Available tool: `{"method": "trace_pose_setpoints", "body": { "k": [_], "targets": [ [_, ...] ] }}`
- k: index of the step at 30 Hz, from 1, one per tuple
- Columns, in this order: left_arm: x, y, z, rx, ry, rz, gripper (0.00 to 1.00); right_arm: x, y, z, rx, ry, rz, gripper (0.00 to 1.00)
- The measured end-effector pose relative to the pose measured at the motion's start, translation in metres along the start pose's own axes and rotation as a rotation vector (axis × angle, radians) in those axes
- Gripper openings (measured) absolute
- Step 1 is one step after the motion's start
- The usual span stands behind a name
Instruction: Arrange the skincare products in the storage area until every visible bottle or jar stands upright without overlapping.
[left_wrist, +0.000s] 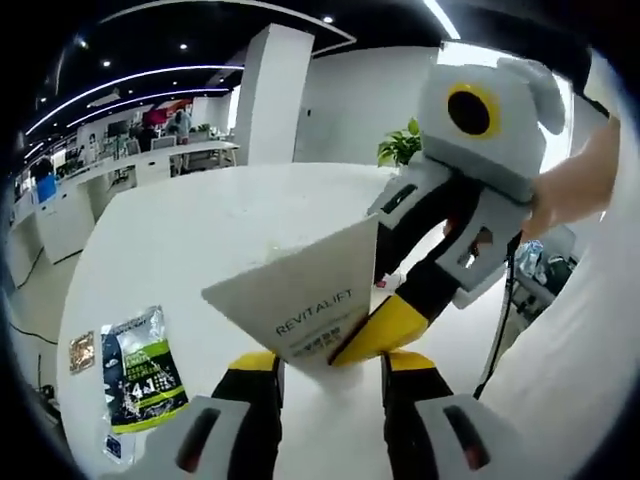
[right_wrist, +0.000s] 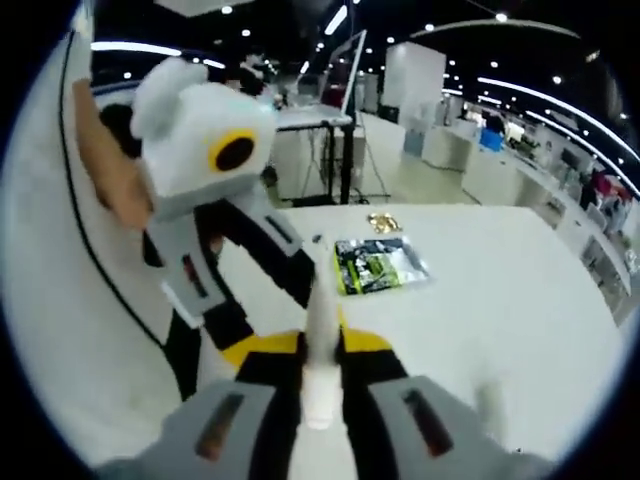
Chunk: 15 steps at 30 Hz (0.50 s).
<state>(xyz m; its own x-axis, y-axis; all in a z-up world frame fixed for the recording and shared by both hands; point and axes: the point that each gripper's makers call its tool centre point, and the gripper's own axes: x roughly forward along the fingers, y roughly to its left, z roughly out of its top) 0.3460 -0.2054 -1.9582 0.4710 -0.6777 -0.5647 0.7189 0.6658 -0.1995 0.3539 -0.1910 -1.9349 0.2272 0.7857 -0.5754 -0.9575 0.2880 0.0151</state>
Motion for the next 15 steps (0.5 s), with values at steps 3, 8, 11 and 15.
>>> {"method": "trace_pose_setpoints", "body": {
  "k": [3,8,11,15],
  "targets": [
    [0.002,-0.007,0.006,0.029,-0.007,-0.019,0.37,-0.009,-0.004,-0.005,0.003,-0.025,-0.006,0.11],
    [0.003,-0.017,0.006,0.070,-0.002,-0.041,0.38,-0.017,-0.001,-0.010,-0.004,-0.058,0.006,0.12],
    [0.001,-0.023,0.004,0.077,-0.002,-0.056,0.37,-0.022,0.001,-0.014,-0.003,-0.074,0.000,0.12],
    [0.001,-0.027,0.005,0.074,-0.004,-0.072,0.37,-0.028,0.000,-0.019,0.013,-0.090,-0.020,0.12]
  ]
}}
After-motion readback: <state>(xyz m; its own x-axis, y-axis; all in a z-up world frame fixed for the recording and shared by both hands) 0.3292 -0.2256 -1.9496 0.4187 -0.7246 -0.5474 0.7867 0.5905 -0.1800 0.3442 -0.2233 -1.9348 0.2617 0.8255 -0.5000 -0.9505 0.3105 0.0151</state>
